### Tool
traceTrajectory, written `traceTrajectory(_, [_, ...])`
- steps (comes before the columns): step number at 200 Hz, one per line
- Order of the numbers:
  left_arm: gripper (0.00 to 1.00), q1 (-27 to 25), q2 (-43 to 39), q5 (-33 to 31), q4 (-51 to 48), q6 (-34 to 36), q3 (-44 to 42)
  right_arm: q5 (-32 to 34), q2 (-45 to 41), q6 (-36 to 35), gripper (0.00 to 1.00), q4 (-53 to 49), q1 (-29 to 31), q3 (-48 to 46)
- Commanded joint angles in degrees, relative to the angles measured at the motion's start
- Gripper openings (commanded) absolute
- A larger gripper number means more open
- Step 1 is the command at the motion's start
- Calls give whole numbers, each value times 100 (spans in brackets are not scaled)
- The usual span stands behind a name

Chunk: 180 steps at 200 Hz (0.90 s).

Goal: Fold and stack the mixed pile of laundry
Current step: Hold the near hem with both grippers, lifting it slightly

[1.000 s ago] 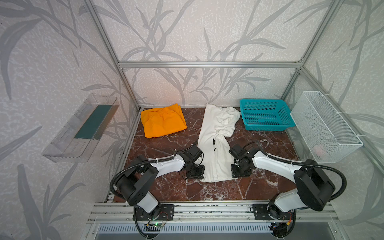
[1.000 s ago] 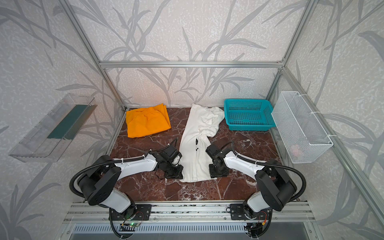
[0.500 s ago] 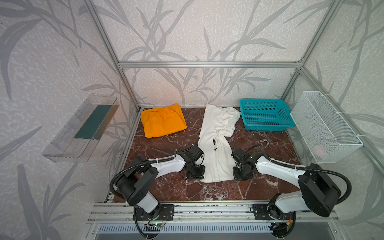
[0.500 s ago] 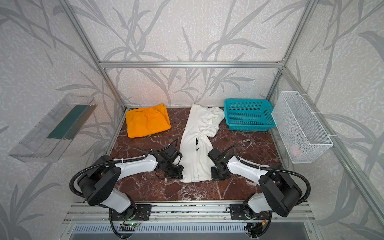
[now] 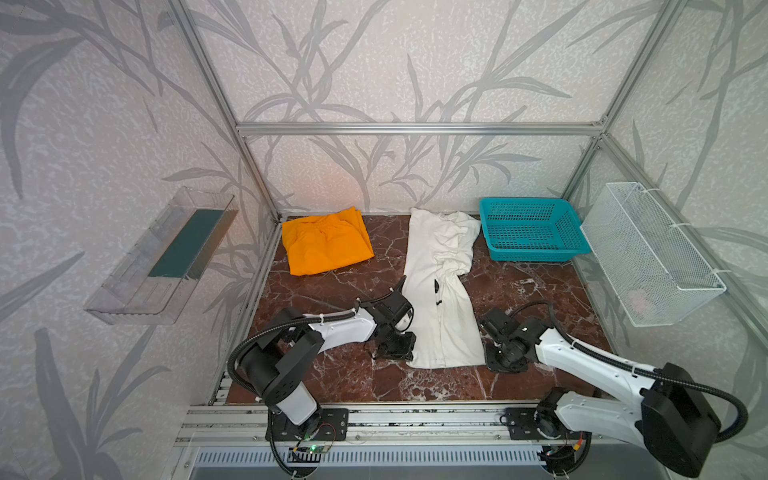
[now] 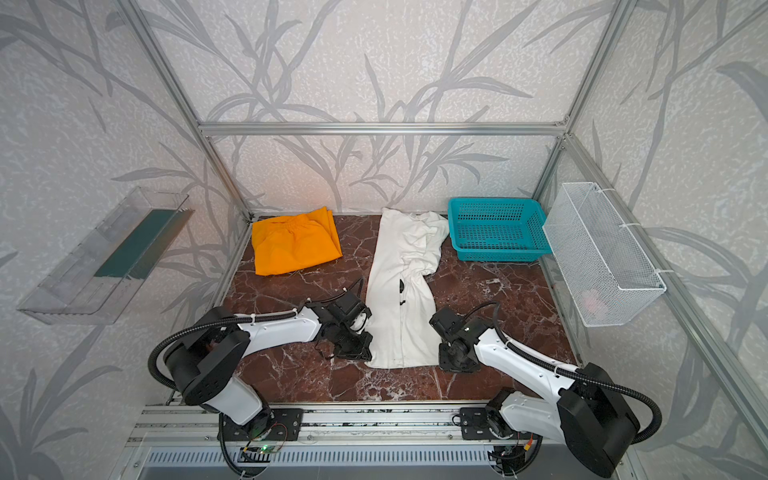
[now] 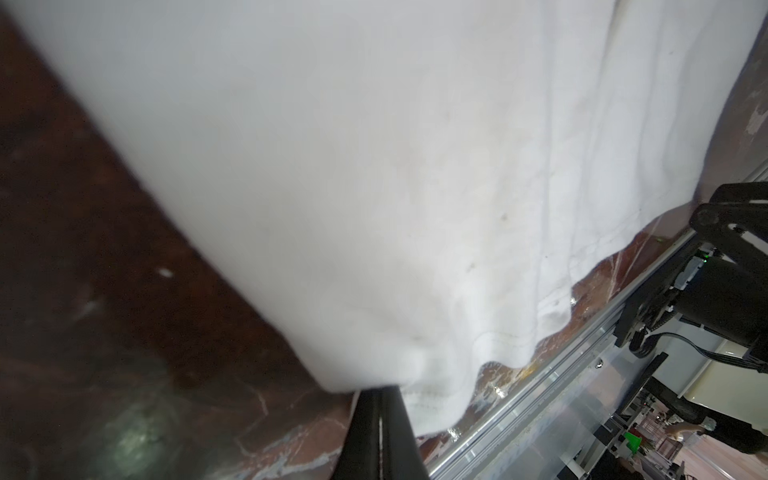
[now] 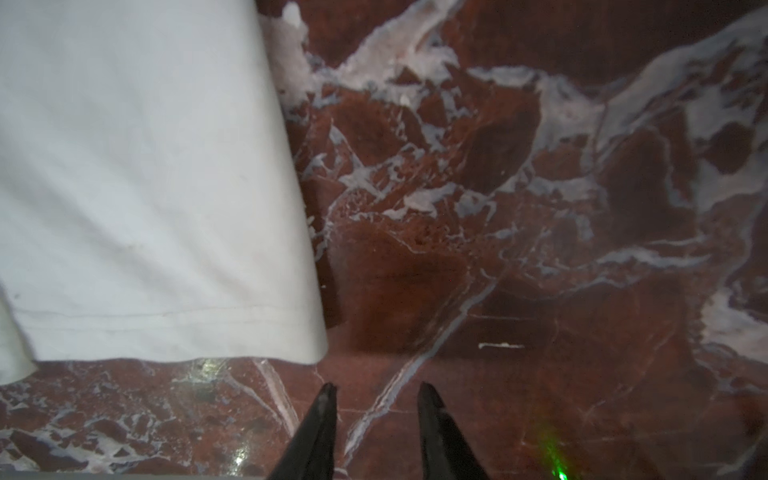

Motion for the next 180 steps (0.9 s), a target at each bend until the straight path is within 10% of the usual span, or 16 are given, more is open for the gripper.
traceTrajectory(1, [1, -211, 613, -603, -655, 99, -408, 32, -115, -98, 37, -135, 8, 212])
traceTrajectory(144, [0, -308, 717, -720, -620, -79, -498, -516, 1299, -565, 38, 1115, 13, 457])
traceTrajectory(180, [0, -308, 723, -730, -655, -72, -487, -328, 1519, -500, 23, 1063, 11, 394])
